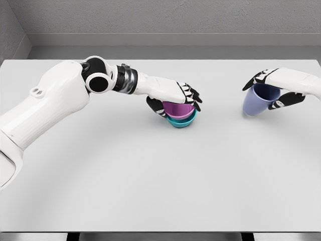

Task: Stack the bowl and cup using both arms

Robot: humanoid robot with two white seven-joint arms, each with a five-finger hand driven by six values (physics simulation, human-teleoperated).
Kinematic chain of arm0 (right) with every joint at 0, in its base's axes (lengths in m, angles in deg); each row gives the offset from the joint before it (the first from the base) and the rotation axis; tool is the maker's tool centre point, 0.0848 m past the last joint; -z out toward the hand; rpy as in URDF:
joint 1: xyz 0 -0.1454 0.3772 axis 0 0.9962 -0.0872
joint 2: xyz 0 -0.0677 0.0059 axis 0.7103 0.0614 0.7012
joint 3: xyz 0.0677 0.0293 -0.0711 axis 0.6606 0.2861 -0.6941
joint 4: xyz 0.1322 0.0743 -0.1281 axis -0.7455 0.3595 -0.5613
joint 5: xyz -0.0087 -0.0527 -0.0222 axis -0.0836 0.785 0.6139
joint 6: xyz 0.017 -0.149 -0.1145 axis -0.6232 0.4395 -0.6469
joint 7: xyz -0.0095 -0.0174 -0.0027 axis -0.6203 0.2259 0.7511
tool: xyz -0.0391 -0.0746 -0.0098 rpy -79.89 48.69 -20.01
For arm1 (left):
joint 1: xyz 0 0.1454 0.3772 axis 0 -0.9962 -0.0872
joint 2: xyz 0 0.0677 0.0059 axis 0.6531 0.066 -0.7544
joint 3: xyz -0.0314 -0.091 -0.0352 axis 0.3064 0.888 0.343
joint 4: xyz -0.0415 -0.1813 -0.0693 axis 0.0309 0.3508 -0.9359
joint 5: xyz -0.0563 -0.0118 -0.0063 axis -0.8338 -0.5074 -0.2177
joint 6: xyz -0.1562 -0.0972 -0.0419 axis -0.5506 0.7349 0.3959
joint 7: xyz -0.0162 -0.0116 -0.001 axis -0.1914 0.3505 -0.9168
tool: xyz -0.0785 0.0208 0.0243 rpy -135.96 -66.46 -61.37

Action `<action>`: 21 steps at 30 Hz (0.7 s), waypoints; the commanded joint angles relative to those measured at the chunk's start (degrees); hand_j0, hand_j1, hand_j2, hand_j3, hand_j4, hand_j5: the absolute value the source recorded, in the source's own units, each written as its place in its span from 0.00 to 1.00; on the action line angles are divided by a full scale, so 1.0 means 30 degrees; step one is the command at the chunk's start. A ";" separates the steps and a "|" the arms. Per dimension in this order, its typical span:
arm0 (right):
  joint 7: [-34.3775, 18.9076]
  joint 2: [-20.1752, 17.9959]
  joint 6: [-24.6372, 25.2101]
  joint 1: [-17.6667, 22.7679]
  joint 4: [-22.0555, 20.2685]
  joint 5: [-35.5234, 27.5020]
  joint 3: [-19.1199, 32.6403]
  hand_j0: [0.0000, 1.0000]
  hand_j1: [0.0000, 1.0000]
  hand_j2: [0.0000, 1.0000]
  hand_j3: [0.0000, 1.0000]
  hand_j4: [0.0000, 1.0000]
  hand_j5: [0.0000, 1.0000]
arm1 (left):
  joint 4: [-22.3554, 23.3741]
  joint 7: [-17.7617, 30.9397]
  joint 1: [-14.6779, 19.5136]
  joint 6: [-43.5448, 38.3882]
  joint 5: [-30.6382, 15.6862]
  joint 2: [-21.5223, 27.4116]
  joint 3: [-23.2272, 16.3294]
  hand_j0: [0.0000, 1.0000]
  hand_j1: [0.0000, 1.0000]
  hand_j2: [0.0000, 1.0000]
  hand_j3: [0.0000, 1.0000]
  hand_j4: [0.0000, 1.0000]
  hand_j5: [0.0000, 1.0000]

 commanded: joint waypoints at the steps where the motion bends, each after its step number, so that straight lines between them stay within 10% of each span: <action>1: 0.0013 -0.0009 0.0050 0.0000 -0.0036 -0.0145 0.0022 0.73 0.73 0.73 0.73 0.73 0.73 | -0.0014 0.0003 0.0000 -0.0063 -0.0129 0.0018 0.0032 1.00 1.00 1.00 1.00 1.00 1.00; 21: 0.0042 0.0167 0.0050 -0.0411 -0.0329 -0.0175 0.0022 0.73 0.73 0.73 0.73 0.73 0.73 | -0.0014 0.0003 0.0029 -0.0063 -0.0129 0.0018 0.0032 1.00 1.00 1.00 1.00 1.00 1.00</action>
